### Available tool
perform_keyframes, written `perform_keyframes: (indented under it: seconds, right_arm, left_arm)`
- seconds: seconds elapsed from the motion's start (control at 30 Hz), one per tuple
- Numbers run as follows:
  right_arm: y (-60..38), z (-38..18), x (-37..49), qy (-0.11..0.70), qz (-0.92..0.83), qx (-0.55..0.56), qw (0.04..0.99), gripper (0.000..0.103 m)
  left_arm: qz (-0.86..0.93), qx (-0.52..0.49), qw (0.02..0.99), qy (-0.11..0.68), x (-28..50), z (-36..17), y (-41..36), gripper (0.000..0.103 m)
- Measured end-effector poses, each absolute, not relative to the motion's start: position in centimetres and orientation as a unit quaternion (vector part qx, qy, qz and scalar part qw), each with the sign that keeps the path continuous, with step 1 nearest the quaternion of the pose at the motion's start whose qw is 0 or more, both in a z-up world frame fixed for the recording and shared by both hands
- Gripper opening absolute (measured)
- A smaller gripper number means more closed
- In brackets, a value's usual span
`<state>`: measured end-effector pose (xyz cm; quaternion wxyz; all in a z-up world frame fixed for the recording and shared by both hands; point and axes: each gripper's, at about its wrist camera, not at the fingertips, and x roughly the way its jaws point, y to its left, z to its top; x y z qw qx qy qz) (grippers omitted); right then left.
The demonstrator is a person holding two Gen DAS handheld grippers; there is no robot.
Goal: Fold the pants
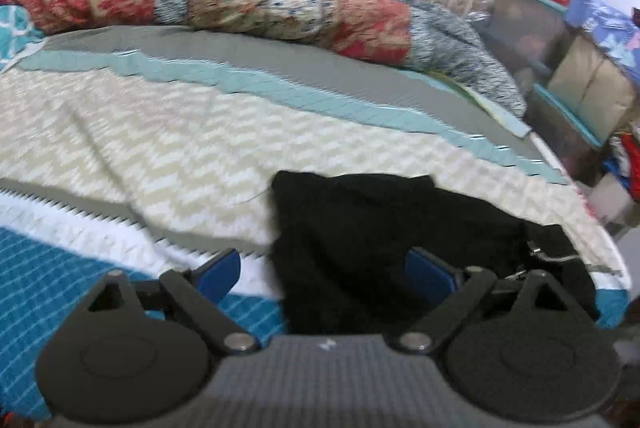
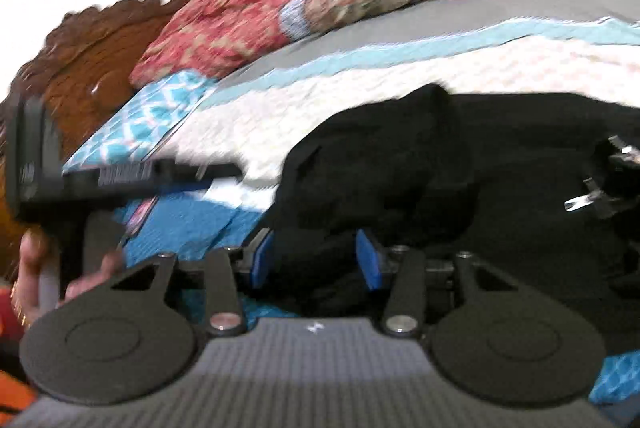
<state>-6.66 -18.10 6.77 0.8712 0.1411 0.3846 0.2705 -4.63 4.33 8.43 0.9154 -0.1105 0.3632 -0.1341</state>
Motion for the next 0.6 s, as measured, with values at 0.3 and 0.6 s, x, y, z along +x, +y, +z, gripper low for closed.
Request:
perform_keyframes:
  seconds: [0.3,0.6]
  right_arm:
    - [-18.1,-0.3,-0.8,0.467,0.236,0.267,0.809,0.002]
    - [-19.1,2.7,-2.5,0.431,0.269,0.237,0.828,0.014]
  left_arm:
    - [-0.167,-0.093,0.881,0.433,-1.9,4.8,-0.2,0.079]
    - [-0.169,-0.106,0.886,0.419,-2.0,6.2,0.9,0.08]
